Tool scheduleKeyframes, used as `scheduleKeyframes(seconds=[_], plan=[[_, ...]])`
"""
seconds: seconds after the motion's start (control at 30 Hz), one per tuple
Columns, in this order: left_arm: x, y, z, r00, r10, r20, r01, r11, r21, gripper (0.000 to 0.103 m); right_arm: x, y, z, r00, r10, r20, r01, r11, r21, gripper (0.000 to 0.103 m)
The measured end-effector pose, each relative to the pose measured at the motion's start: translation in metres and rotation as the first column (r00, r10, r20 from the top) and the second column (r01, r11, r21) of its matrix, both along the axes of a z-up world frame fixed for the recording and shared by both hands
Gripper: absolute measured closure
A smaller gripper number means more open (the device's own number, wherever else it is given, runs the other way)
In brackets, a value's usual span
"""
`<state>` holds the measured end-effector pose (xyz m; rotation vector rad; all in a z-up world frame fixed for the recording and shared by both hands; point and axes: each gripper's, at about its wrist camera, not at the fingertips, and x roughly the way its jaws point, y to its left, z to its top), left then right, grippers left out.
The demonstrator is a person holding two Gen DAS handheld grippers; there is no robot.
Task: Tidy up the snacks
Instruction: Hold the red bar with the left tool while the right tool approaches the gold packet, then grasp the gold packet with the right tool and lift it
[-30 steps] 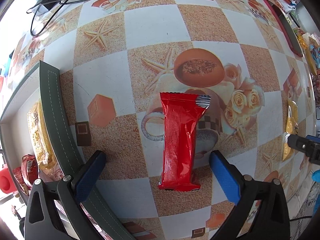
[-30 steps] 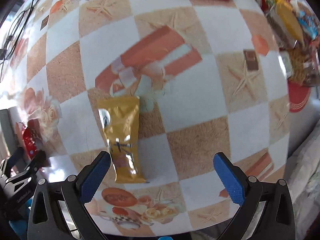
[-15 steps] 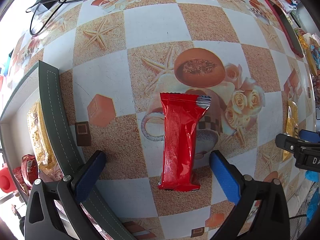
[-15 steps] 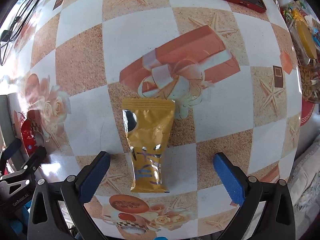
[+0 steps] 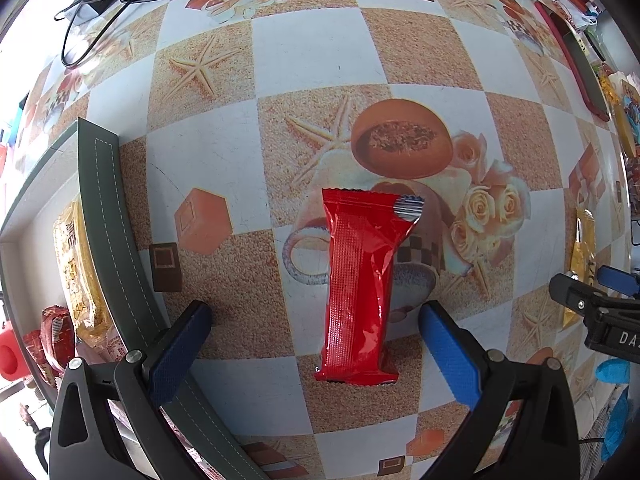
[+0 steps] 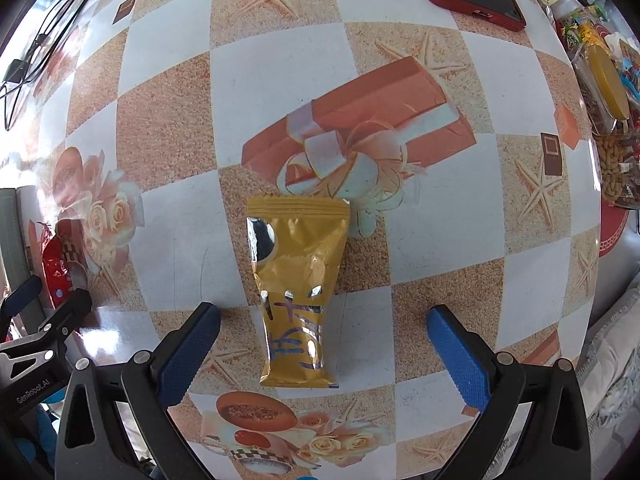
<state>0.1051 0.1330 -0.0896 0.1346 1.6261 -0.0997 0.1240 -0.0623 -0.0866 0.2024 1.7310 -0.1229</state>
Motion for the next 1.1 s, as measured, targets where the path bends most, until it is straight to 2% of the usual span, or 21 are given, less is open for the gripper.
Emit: scheduleKeyframes(seconds=[0.77,1.1], plan=[[-0.0011,-0.0003,0.0007,1.000,0.003,0.015,-0.003,1.000,-0.001,0.000,-0.0017,0.0012,-0.0047,1.000,0.009,0.012,-0.008,1.000,-0.003,0.000],[0.0020,-0.0026,0.0008,1.000,0.001,-0.014,-0.001,1.000,0.010,0.000,-0.0050,0.0020,-0.0022,1.000,0.013,-0.006,-0.013,1.000,-0.001,0.000]])
